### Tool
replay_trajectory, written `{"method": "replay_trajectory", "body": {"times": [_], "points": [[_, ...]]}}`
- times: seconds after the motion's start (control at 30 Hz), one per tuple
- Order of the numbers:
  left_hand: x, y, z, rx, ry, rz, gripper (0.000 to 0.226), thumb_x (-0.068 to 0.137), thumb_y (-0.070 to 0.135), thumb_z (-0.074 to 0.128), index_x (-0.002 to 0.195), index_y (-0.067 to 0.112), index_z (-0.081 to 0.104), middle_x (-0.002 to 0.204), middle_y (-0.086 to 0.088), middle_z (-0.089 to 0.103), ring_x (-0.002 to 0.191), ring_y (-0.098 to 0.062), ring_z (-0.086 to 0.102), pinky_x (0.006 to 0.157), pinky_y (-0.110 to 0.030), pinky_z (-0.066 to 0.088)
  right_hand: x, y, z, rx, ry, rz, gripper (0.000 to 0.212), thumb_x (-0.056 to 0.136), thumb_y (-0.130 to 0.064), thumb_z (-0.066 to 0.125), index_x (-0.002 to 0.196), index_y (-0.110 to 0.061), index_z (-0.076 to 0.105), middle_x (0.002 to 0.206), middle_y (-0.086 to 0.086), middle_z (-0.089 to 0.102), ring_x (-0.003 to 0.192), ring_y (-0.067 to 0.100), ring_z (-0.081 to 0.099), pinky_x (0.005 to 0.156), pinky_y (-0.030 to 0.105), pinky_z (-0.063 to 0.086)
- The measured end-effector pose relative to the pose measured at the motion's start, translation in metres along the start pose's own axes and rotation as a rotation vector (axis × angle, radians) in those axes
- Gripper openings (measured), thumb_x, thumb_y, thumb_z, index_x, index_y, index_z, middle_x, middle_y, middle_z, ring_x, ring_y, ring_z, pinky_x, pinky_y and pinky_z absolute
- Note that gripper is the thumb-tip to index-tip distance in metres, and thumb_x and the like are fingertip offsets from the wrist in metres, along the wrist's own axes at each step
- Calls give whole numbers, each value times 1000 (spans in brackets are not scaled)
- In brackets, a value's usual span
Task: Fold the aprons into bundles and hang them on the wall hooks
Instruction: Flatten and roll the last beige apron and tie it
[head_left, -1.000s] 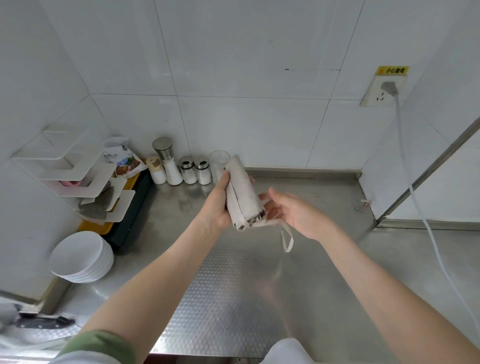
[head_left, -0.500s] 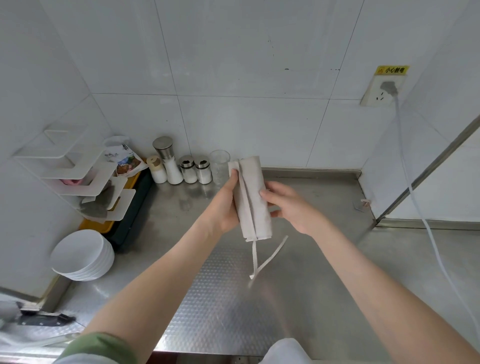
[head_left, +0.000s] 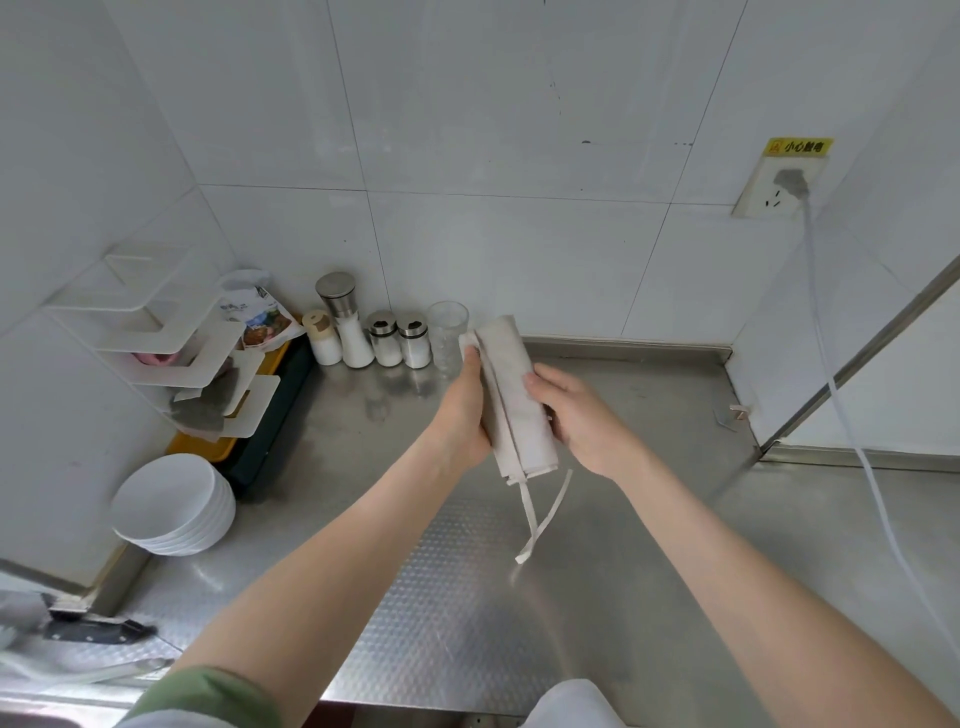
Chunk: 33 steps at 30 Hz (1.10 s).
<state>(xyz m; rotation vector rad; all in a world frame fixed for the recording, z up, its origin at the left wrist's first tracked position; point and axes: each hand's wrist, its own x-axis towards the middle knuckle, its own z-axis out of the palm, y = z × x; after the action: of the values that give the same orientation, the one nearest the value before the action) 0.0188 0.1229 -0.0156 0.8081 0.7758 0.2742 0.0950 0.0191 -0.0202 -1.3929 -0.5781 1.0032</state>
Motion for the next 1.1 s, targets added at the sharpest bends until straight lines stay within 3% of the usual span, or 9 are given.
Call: {"method": "replay_trajectory", "body": {"times": [0.17, 0.27, 0.37, 0.43, 0.5, 0.63, 0.77, 1.0, 1.1], "points": [[-3, 5, -2, -156, -92, -86, 57, 97, 57, 36, 75, 9, 58, 70, -12, 66, 66, -26, 67, 72, -35, 53, -7, -4, 7, -2, -234, -41, 37, 97, -35, 40, 122, -17, 61, 111, 0, 67, 103, 12, 61, 93, 26, 46], [-3, 5, -6, -216, -115, -107, 56, 96, 53, 35, 84, 6, 63, 82, -16, 68, 78, -31, 68, 83, -43, 51, 0, -2, 14, -418, 34, -149, 27, 90, -13, 64, 116, -17, 59, 104, -8, 54, 100, 8, 53, 97, 30, 40], [-12, 6, -4, -203, -178, -125, 57, 95, 49, 35, 94, 3, 69, 89, -18, 71, 82, -32, 70, 85, -45, 49, 6, -1, 10, -736, 416, -136, 79, 67, -34, 84, 132, -27, 40, 126, -9, 33, 121, 8, 35, 107, 32, 29], [-16, 6, -1, -194, -187, -106, 67, 97, 46, 32, 69, 2, 74, 70, -17, 71, 59, -27, 70, 68, -41, 53, 7, -1, 3, -523, 371, -45, 94, 65, -37, 86, 141, -23, 32, 137, -7, 36, 126, 9, 38, 106, 31, 34], [-13, 6, -2, -165, -174, -100, 68, 99, 43, 34, 56, 5, 72, 61, -13, 67, 52, -26, 67, 58, -37, 55, 3, -4, -1, -133, 232, 97, 71, 74, -29, 81, 134, -10, 47, 122, 0, 62, 106, 13, 63, 87, 30, 52], [-7, 10, 3, -100, -108, -117, 36, 98, 36, 42, 85, 8, 60, 77, -10, 65, 74, -27, 63, 77, -39, 53, -2, 2, -1, -37, 153, 204, 33, 83, -24, 74, 110, -8, 65, 96, 5, 74, 80, 16, 72, 63, 29, 57], [0, 8, -3, -13, -115, -172, 36, 99, 35, 41, 104, 7, 63, 95, -13, 69, 89, -30, 65, 86, -44, 53, -3, 3, -6, 37, 223, 184, 14, 86, -9, 69, 99, -10, 63, 82, 2, 71, 63, 9, 70, 51, 21, 53], [20, 9, -32, 40, 106, -213, 44, 100, 35, 26, 99, 1, 55, 87, -15, 64, 75, -28, 64, 58, -34, 56, -4, -5, -28, 177, 344, 175, 10, 85, -4, 69, 88, -11, 63, 67, -4, 71, 53, 3, 67, 44, 14, 48], [16, 11, -44, 254, 82, -236, 19, 88, 5, 31, 93, 5, 49, 76, -11, 61, 58, -21, 60, 47, -23, 51, -3, -4, -34, 223, 353, 194, 26, 85, -6, 69, 110, -4, 64, 85, 3, 75, 76, 15, 72, 72, 31, 59]]}}
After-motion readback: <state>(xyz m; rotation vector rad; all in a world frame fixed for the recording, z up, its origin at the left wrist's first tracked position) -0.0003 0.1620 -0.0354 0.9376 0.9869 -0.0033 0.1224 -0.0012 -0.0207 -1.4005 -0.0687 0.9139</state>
